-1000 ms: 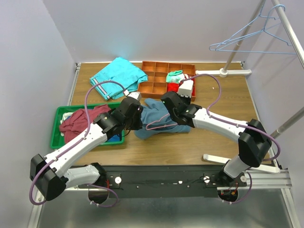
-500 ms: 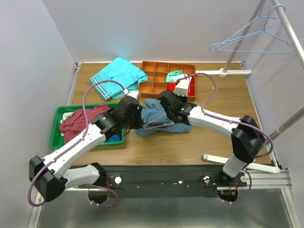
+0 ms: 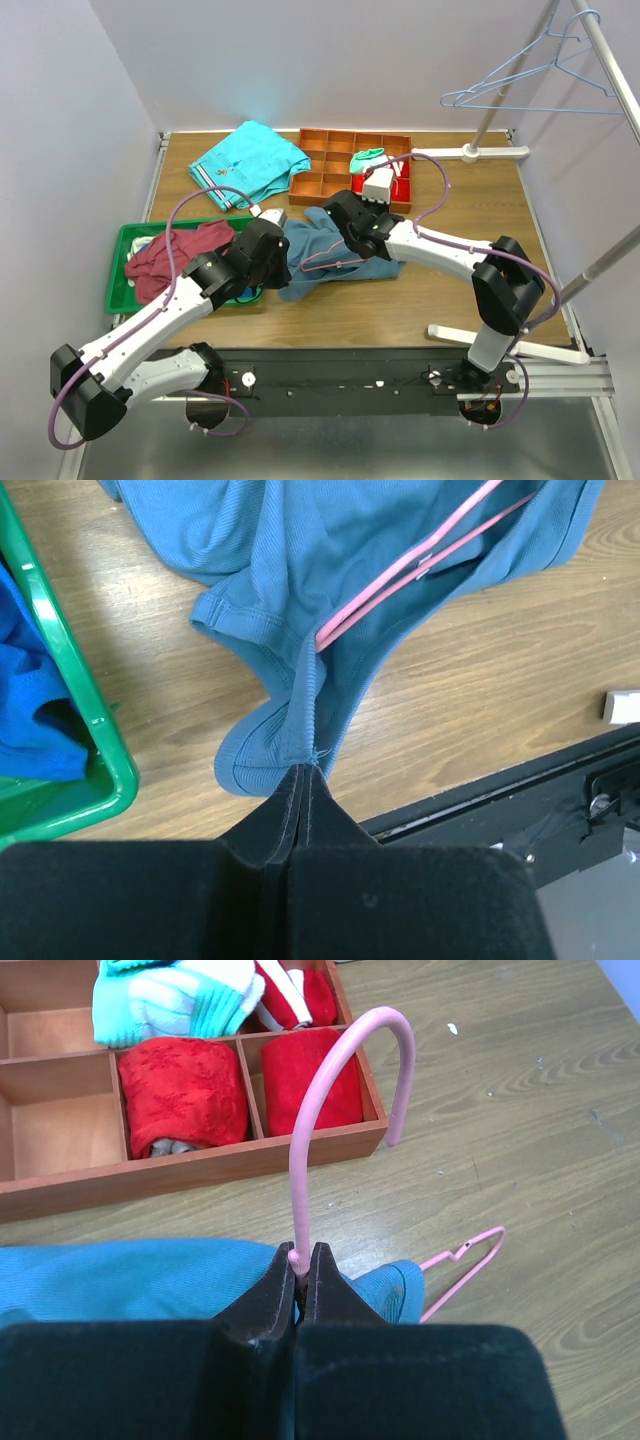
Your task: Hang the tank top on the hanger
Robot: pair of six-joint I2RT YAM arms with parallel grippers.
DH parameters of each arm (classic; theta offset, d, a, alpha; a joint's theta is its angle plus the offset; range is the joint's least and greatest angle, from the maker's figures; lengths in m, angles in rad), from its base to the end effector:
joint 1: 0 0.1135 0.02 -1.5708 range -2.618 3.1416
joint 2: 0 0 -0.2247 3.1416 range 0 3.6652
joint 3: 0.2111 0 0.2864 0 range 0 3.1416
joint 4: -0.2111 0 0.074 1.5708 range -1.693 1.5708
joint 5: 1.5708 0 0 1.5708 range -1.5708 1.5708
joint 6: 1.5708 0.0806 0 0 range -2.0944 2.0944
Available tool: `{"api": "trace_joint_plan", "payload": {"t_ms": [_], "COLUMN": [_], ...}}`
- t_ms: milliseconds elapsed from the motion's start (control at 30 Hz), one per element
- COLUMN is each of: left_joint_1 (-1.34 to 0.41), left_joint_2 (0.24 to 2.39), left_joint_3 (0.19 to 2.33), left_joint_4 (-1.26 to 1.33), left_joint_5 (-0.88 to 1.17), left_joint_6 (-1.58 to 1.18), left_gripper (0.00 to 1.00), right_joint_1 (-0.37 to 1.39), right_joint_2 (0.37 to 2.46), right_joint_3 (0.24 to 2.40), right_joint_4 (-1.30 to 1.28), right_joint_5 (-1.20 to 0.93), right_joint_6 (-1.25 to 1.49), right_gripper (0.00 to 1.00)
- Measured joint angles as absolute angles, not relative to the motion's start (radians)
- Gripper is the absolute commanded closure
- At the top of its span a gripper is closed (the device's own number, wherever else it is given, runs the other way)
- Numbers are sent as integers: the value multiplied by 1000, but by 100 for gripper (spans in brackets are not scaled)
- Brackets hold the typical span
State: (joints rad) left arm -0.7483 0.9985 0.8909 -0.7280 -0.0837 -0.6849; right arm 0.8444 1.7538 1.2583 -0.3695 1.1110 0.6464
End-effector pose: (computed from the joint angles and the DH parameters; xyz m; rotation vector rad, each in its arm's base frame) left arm 0.2147 -0.1901 0.2175 0.0386 2.4794 -0.5489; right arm 0.3243 0.2563 0.1705 0.2427 1.9194 -0.3891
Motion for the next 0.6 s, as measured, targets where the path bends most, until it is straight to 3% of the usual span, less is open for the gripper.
{"api": "trace_joint_plan", "payload": {"t_ms": [600], "left_joint_1": [-733], "left_joint_2": [1210], "left_joint_3": [1115], "left_joint_4": [-664], "left_joint_5": [-109], "left_joint_6": [-725], "left_gripper": [100], "right_joint_1": [865], "right_joint_2": [1713], "right_joint_3": [1273], "right_joint_4": [-376], "right_joint_5": [1110], "right_joint_6": [662], "right_gripper": [99]}}
